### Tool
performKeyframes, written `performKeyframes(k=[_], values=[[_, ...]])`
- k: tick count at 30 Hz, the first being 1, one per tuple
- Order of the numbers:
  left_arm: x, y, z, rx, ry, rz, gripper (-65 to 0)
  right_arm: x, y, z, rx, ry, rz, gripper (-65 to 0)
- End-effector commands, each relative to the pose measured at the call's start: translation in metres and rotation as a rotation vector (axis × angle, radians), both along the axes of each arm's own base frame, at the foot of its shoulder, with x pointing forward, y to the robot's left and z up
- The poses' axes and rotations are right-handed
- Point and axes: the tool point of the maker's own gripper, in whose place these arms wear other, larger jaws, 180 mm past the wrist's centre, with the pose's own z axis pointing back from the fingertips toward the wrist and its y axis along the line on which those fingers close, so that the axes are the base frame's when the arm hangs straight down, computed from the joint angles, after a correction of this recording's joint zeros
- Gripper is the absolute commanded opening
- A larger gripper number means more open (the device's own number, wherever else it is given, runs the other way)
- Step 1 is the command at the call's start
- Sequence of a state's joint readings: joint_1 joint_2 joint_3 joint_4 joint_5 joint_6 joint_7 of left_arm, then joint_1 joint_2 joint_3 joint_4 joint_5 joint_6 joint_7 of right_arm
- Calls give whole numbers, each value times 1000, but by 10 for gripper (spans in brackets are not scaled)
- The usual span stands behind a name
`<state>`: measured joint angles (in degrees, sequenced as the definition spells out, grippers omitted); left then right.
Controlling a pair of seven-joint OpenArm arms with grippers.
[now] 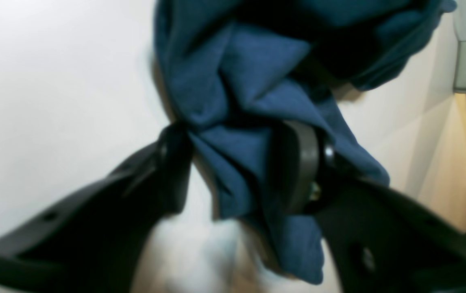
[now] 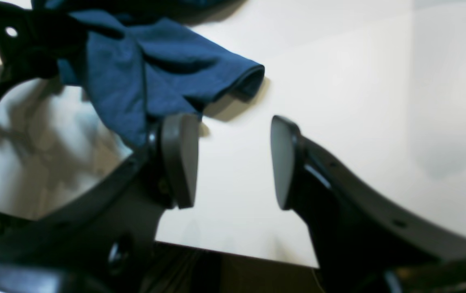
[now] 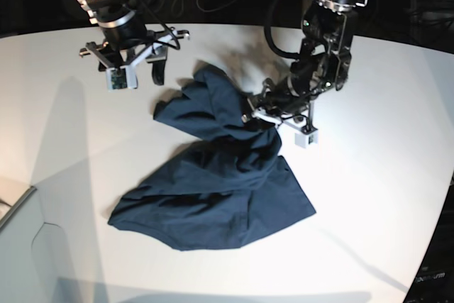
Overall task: Layout the t-shirt on the table in an organized manner, then fold the t-shirt properly
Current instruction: 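Move the left gripper back and grasp the shirt's bunched middle, then lift the grasped fabric with the left gripper and drop it onto the shirt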
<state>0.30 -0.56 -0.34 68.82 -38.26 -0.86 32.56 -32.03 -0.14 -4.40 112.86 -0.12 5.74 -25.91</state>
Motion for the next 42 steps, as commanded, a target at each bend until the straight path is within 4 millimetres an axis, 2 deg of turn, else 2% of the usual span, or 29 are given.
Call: performKeyframes(k=[1,4,7,8,10,15,19,25,27,31,36,38,42], values=[[3,4,-1,8,9,8,-427,4,3,9,12,-36,5,-359],[11,13,4,25,-44,51,-650,4,3,9,12,-36,5,-359],[16,20,6,36,-68,72,-632,4,3,9,12,-36,5,-359],[17,21,9,40,-77,72,-650,4,3,9,12,-36,5,-359],[26,33,22,59,-121,76,-650,4,3,9,12,-36,5,-359],[53,56,96,104,-334,77,-649,5,3,9,12,-39,5,-359],[67,69,157,113,-492,104,-649,3,2,8,10,-35,6,-359],[66,55,246,105,-727,75,-649,3,1,9,9,-36,3,-359],[61,42,265,87,-779,48,-649,3,0,9,7,-36,1,-359],[54,-6,276,39,-812,-77,-649,3,-2,8,1,-35,0,-359],[41,-50,250,1,-750,-201,-649,-3,-5,5,-11,-19,9,-359],[36,-60,241,-6,-727,-234,-649,-4,-5,4,-11,-16,9,-359],[22,-59,215,27,-670,-279,-649,-4,-15,4,-27,-15,-15,-359]])
